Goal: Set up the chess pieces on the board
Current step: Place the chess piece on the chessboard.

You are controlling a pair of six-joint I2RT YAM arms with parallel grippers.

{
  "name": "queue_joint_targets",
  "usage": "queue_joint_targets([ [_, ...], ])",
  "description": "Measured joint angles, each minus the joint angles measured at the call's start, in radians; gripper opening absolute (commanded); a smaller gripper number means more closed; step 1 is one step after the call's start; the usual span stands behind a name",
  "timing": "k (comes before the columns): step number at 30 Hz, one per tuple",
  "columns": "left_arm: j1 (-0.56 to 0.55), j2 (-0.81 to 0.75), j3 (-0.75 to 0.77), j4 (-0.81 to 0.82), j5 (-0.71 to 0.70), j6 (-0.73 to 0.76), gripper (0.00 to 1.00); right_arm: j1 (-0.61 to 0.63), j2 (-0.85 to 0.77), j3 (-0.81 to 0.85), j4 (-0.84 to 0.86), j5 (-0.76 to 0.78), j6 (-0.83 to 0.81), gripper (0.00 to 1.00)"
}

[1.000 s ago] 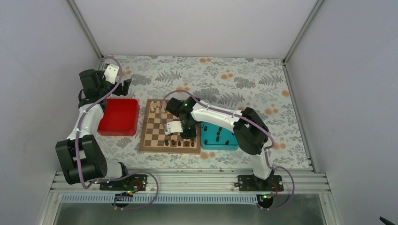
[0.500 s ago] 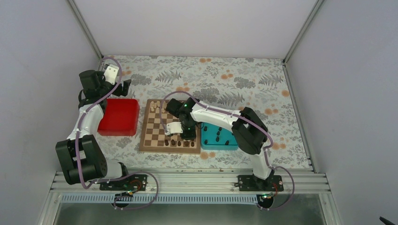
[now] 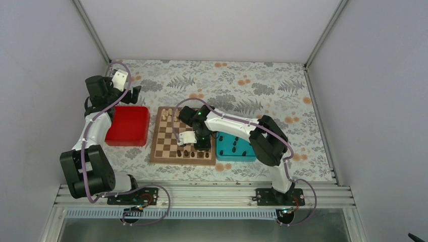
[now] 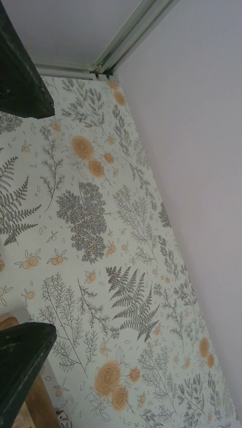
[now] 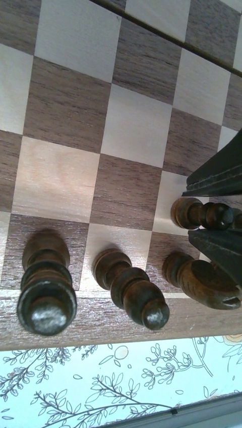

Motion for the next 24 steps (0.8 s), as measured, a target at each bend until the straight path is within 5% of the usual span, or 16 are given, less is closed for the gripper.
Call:
queue_joint_targets([
  [16,0.002,0.000,0.000,-0.001,0.000,0.000,1.00,-0.024,-0.126,0.000,-0.014,0.020,0.005,0.25],
  [24,0.002,0.000,0.000,-0.001,0.000,0.000,1.00,-0.194,-0.263,-0.095,-0.015,0.050,0.018,0.27],
])
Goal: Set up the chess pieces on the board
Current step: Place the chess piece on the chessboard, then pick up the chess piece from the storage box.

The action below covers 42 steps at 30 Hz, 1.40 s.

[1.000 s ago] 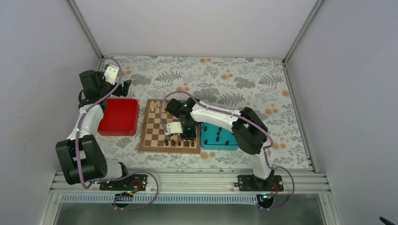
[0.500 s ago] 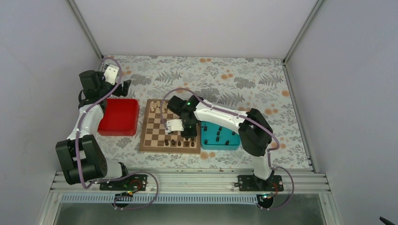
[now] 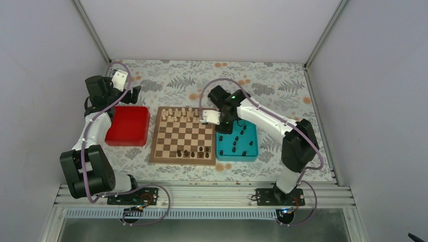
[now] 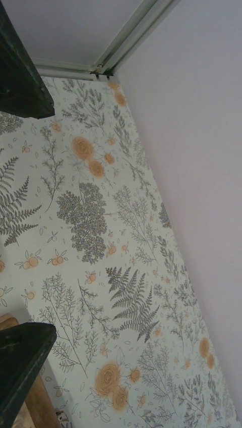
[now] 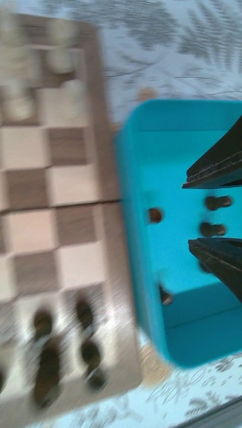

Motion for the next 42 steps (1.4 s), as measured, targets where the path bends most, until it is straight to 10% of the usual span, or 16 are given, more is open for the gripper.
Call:
queue_joint_targets([
  [8,0.000,0.000,0.000,0.000,0.000,0.000,1.00,-0.183,-0.047,-0.178,0.034,0.010,-0.002,0.29],
  [42,-0.137,-0.010,0.050,-0.080,-0.051,0.071,1.00,-0.165,0.060,-0.172,0.124,-0.085,-0.020,0.55],
])
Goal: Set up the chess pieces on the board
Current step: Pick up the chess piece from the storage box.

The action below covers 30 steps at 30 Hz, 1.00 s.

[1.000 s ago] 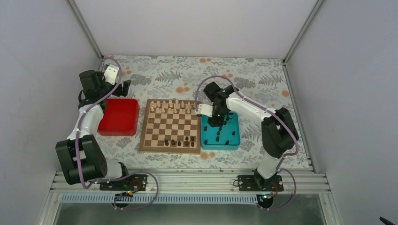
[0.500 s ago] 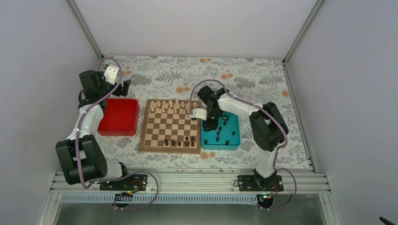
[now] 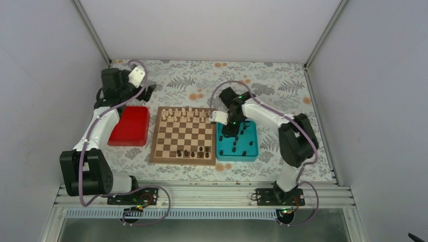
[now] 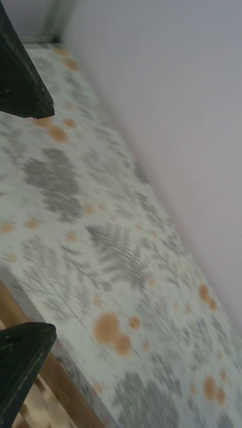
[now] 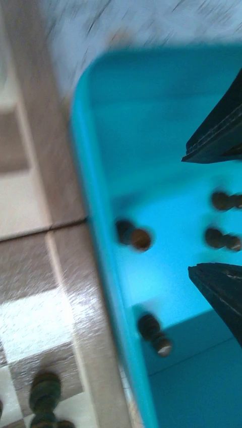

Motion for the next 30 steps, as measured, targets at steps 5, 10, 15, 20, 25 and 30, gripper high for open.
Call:
queue_joint_targets([
  [5,-0.200,0.041,0.254,-0.156,-0.033,0.090,1.00,-0.155,-0.183,-0.014,-0.009,-0.008,-0.014,0.83],
  [10,-0.473,0.120,0.480,-0.282,-0.130,0.207,1.00,-0.363,-0.290,-0.050,0.029,-0.018,-0.037,1.00],
  [15,-0.740,0.283,0.631,-0.470,-0.202,0.320,1.00,-0.579,-0.277,-0.089,0.085,-0.048,-0.031,1.00],
  [20,-0.894,0.439,0.700,-0.664,-0.256,0.398,0.96,-0.637,-0.283,-0.121,0.166,-0.056,0.012,1.00],
  [25,-1.007,0.517,0.700,-0.782,-0.311,0.455,0.85,-0.631,-0.296,-0.178,0.220,-0.055,0.050,1.00],
  [30,-1.058,0.627,0.809,-0.923,-0.323,0.486,0.67,-0.631,-0.296,-0.204,0.262,-0.036,0.085,1.00],
])
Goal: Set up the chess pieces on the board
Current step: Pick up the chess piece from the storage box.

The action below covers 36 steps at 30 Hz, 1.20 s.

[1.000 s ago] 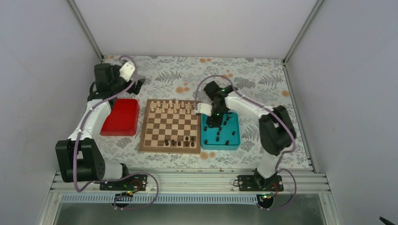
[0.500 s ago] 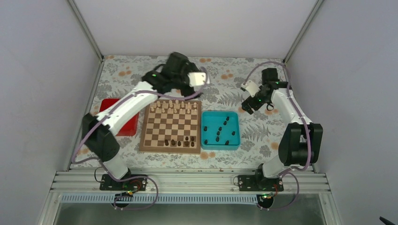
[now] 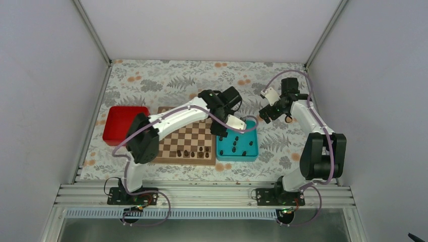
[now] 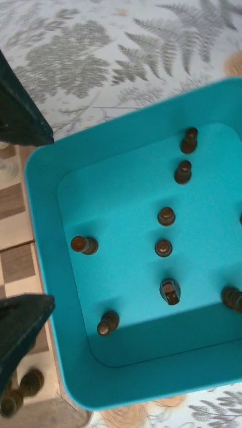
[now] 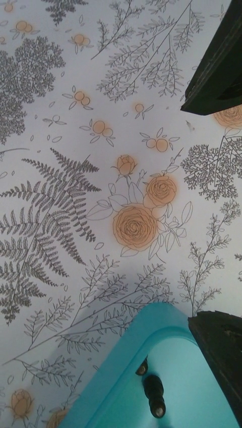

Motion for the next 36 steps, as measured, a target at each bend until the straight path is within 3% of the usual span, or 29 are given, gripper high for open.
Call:
queue_joint_targets([
  [3,-0.013,0.101,0.119,-0.085,-0.002,0.002,0.57,0.000,0.000,-0.005,0.020,0.011,0.010,1.00],
  [6,-0.017,0.225,0.248,-0.172,-0.006,-0.005,0.56,0.000,0.000,-0.007,0.033,0.015,0.016,1.00],
  [11,-0.022,0.327,0.340,-0.251,-0.034,-0.014,0.56,0.000,0.000,-0.022,0.045,0.017,0.016,1.00],
  [20,-0.050,0.366,0.367,-0.312,-0.119,-0.074,0.57,0.000,0.000,-0.035,0.051,0.031,0.016,1.00],
  [36,-0.053,0.399,0.379,-0.319,-0.151,-0.133,0.55,0.000,-0.008,-0.037,0.051,0.032,0.015,1.00],
])
